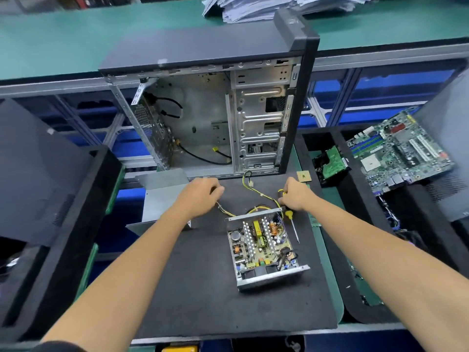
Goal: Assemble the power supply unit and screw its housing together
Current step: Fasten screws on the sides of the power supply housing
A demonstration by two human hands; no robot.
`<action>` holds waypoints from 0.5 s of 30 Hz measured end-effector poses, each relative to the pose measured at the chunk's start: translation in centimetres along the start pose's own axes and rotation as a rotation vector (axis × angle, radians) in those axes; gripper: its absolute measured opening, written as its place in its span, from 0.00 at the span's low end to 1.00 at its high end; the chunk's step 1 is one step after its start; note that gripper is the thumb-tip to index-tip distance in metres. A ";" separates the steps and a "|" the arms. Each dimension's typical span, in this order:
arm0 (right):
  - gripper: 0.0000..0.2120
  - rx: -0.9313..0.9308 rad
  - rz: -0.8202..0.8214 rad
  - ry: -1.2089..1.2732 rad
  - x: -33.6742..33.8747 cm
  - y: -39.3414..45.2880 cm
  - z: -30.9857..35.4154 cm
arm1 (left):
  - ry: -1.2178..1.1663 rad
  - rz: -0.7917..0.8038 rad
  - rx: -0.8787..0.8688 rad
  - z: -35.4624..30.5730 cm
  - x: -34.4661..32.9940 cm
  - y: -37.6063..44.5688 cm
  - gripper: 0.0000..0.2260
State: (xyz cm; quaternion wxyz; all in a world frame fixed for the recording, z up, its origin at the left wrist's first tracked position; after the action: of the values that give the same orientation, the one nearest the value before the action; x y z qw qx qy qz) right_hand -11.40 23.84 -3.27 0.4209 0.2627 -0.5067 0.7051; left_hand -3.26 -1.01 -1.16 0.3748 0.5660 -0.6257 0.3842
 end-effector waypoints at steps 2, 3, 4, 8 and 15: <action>0.13 -0.015 0.011 -0.006 -0.3 0.1 0.2 | -0.052 -0.002 0.096 1.8 0.4 -0.9 0.12; 0.12 -0.014 0.008 -0.019 -0.3 0.1 0.3 | -0.053 0.030 0.123 2.6 0.5 -1.4 0.12; 0.11 0.000 -0.010 -0.027 -0.3 0.2 0.5 | -0.032 0.068 0.141 3.4 0.6 -2.1 0.12; 0.05 0.169 -0.141 0.033 0.7 -0.2 1.9 | -0.030 0.142 0.206 5.5 0.7 -4.6 0.18; 0.17 0.284 0.076 -0.145 2.6 -2.0 4.2 | 0.000 0.205 0.272 7.1 1.1 -6.9 0.10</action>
State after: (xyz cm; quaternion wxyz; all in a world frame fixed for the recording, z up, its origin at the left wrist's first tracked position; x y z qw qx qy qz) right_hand -11.24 21.02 1.27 0.3147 0.3503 -0.4406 0.7642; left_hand 3.25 -8.32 -2.76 0.2534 0.5447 -0.6224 0.5017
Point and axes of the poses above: each hand's wrist, its own y-axis towards the middle knuckle, its own x-axis out of the back of the hand, z = x × y, the point moved 1 cm from there along y, towards the middle knuckle, and after that the axes turned 5 degrees about -x, right-handed, at the moved point
